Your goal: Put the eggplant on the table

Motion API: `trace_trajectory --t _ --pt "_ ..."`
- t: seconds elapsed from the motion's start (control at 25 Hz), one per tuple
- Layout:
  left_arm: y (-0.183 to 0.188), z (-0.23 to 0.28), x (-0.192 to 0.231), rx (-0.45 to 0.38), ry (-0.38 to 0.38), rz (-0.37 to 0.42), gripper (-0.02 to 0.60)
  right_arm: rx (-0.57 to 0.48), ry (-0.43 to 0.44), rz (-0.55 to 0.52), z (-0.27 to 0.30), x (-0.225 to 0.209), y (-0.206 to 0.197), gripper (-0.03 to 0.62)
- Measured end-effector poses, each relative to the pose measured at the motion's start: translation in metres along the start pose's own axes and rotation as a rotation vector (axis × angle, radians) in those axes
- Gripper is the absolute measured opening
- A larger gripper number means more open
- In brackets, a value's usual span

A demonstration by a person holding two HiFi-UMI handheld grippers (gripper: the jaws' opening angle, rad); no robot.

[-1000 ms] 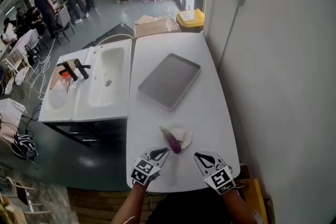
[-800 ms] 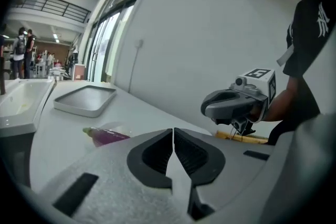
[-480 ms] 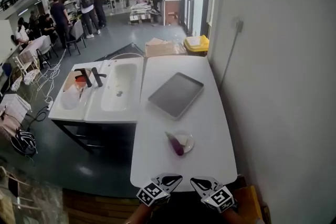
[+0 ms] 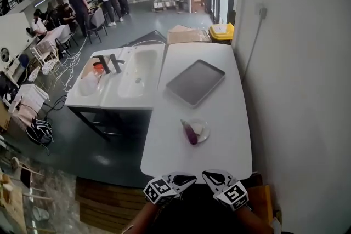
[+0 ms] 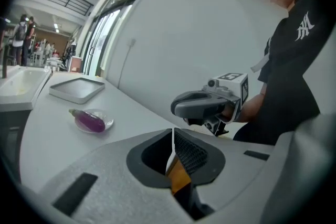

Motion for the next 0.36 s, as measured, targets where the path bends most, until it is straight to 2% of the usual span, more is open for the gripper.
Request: trace_trajectory --t 0.12,0.36 --pt "0.006 0.005 -0.019 0.034 0.017 0.024 0.009 0.005 -0.002 0.019 -0.014 -0.001 -0.01 0.004" --pt "0.018 0.001 -0.033 -0.013 0.084 0.016 0.009 -0.023 0.052 -0.04 -0.028 -0.005 -0.007 0.004"
Point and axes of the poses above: the fingertips, and each gripper's own axes: z forward along the fingers, x to its left, y out of its top, the point moved 9 cm from there along -z, backward along the fingers, and after that the axes turned 9 degrees about x, right-handed, at the moved point
